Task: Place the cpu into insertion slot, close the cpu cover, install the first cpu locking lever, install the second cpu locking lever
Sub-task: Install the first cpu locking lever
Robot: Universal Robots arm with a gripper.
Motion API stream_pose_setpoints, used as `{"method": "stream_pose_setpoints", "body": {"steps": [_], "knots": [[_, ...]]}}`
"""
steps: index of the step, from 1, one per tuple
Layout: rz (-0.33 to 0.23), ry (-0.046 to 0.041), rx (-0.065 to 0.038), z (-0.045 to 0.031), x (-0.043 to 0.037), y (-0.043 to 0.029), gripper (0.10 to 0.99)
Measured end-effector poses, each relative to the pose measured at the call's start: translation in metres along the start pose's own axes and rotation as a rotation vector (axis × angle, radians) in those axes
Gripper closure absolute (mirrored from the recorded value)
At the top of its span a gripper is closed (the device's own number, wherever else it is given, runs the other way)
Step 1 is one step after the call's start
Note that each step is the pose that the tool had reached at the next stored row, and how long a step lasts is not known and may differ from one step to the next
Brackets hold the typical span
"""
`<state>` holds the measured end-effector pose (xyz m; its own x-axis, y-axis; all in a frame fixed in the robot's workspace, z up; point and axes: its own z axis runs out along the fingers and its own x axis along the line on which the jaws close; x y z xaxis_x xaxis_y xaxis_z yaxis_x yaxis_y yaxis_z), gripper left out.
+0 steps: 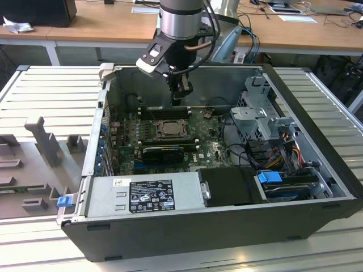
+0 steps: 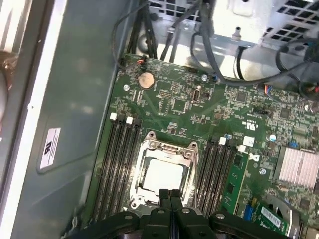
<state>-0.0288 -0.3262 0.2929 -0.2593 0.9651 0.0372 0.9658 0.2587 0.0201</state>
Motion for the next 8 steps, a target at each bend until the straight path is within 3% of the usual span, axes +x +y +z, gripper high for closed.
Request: {"method": "stream_pose_setpoints", "body": {"steps": [2, 8], "knots": [[-0.065, 0.0012, 0.002, 0.0000, 0.0000, 0.0000, 0.980], [-0.186, 0.0036, 0.007, 0.0000, 0.0000, 0.0000, 0.980]]}}
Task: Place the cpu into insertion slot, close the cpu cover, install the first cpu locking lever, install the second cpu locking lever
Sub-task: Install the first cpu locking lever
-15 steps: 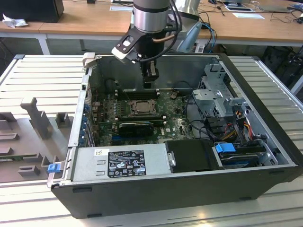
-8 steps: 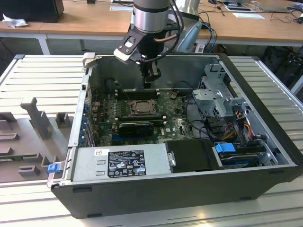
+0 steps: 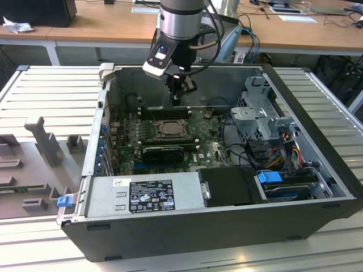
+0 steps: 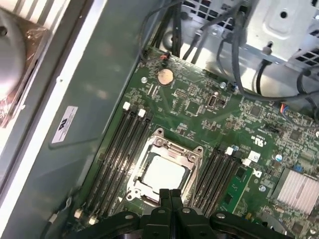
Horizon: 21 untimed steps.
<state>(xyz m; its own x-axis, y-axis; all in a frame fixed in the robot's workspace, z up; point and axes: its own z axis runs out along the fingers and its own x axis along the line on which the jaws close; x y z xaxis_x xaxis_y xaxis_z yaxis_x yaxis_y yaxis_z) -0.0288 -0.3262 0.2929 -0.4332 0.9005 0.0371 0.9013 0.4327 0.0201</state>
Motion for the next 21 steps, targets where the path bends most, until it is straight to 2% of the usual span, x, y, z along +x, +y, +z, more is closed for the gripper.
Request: {"method": "stream_pose_setpoints", "body": {"steps": [2, 4, 7, 21], "knots": [[-0.062, 0.0012, 0.002, 0.0000, 0.0000, 0.0000, 0.980], [-0.081, 0.0016, 0.003, 0.0000, 0.0000, -0.0001, 0.980], [-0.145, 0.0029, 0.005, 0.0000, 0.0000, -0.0001, 0.980], [-0.304, 0.0060, 0.011, 0.0001, 0.0000, -0.0001, 0.980]]}}
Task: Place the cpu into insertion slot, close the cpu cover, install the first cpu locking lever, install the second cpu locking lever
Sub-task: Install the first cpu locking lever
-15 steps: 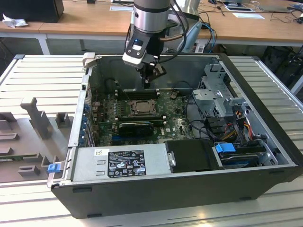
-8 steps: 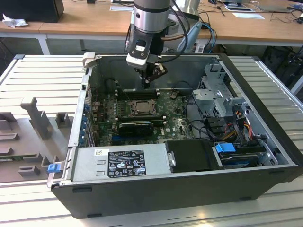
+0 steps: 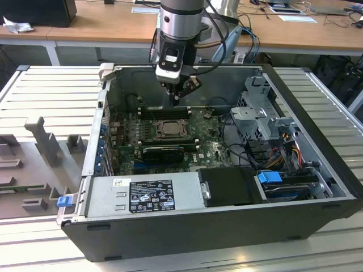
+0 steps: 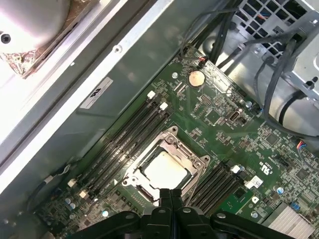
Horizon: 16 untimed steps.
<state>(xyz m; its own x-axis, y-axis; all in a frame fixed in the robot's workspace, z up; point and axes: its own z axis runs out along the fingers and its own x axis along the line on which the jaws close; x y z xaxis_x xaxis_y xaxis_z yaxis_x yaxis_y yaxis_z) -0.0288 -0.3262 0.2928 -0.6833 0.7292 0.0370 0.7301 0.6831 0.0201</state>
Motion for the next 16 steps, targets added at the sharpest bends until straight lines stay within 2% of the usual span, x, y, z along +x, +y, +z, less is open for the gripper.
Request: {"method": "stream_pose_setpoints", "body": {"steps": [16], "knots": [[-0.162, 0.0032, 0.006, 0.0000, 0.0000, 0.0000, 0.980]]}}
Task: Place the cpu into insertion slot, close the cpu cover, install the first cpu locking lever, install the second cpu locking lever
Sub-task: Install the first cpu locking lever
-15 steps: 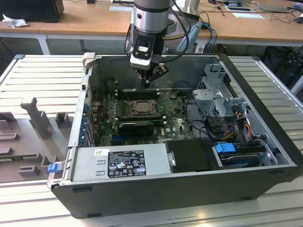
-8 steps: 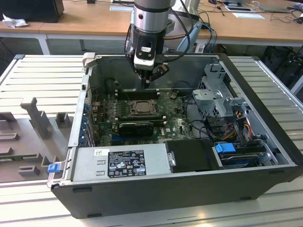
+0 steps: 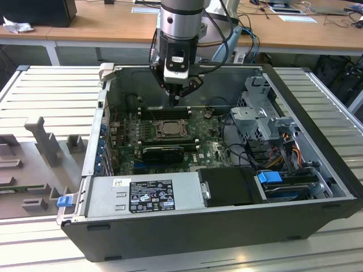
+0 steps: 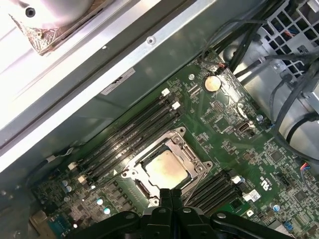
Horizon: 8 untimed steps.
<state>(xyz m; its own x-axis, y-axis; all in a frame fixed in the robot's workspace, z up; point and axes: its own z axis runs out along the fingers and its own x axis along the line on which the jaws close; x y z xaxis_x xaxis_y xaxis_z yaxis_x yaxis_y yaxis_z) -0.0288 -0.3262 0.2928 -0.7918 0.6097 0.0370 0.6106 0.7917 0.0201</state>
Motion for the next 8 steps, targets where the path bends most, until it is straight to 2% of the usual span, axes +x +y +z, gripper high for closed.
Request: {"method": "stream_pose_setpoints", "body": {"steps": [3, 8], "knots": [[-0.020, 0.0004, 0.001, 0.0000, 0.0000, 0.0000, 0.980], [-0.107, 0.0022, 0.004, 0.0000, 0.0000, 0.0000, 0.980]]}}
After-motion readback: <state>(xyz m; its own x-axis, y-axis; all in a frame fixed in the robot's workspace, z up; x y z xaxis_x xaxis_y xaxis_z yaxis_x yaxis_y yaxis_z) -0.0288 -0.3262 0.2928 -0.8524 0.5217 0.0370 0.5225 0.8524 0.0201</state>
